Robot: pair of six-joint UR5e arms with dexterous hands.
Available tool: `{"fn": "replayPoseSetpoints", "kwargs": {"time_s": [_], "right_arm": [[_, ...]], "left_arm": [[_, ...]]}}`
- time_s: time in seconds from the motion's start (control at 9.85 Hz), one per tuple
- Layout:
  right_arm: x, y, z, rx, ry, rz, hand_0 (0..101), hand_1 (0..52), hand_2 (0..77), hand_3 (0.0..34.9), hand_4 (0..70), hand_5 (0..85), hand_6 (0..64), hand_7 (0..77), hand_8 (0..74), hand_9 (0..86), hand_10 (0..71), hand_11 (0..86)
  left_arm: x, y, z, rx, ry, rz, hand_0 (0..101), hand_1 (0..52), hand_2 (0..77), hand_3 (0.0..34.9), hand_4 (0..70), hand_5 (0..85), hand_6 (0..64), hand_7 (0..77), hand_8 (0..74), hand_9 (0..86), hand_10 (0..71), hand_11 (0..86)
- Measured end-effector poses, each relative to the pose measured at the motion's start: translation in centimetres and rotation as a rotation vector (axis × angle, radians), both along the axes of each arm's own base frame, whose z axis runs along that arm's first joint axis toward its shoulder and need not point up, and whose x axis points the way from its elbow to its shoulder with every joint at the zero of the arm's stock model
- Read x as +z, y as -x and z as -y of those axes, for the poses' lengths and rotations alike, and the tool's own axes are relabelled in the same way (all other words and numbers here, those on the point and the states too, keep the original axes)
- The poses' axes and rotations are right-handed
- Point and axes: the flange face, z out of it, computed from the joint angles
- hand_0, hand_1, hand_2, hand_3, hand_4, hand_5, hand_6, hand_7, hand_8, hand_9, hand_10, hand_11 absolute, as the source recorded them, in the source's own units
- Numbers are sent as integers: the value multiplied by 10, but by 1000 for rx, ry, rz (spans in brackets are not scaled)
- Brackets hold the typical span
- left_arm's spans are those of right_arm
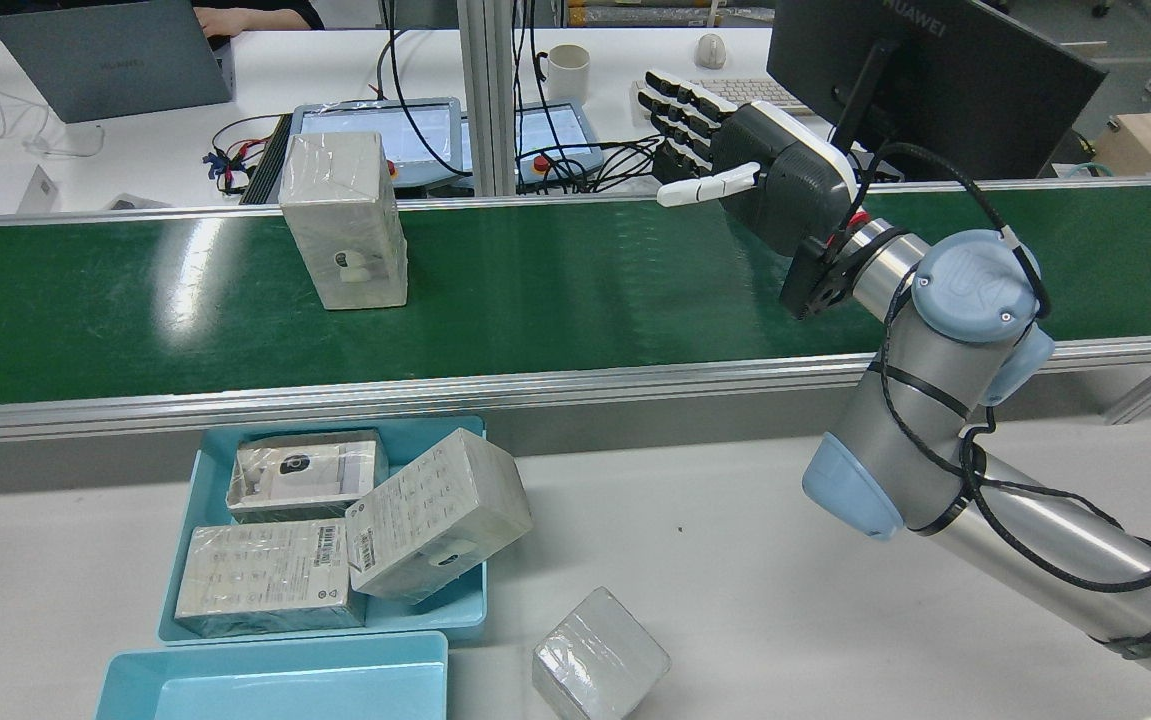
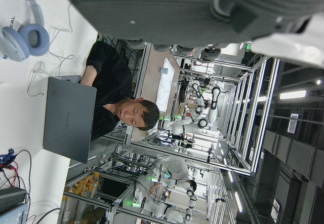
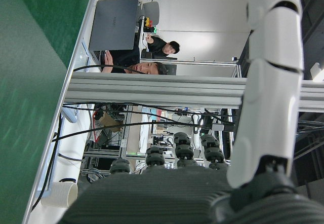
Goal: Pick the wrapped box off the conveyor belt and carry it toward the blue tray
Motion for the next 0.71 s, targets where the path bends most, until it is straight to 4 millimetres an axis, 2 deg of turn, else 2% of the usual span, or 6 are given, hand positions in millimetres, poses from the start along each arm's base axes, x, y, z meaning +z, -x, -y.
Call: {"fn": "replayPoseSetpoints", "kwargs": {"time_s": [0.41,0.51,0.61,0.71], "right_arm": [[-1,6,0,-2,3,1,463,131,114,103,60,49,0,71,38,60,0,27],[0,7,1,-4,3,0,465,131,120,59,54,49,0,44,38,60,16,27],[-1,9,1,-5,3,-1,465,131,120,25,76,27,0,65,44,60,16,27],[-1,12,2,-7,1,0,465,131,120,25,76,27,0,65,44,60,16,27]], "left_arm": [[0,0,0,0,0,0,0,0,5,0,0,11,0,0,0,0,5,0],[0,0,0,0,0,0,0,0,5,0,0,11,0,0,0,0,5,0],[0,0,0,0,0,0,0,0,5,0,0,11,0,0,0,0,0,0],[0,0,0,0,0,0,0,0,5,0,0,11,0,0,0,0,0,0]]}}
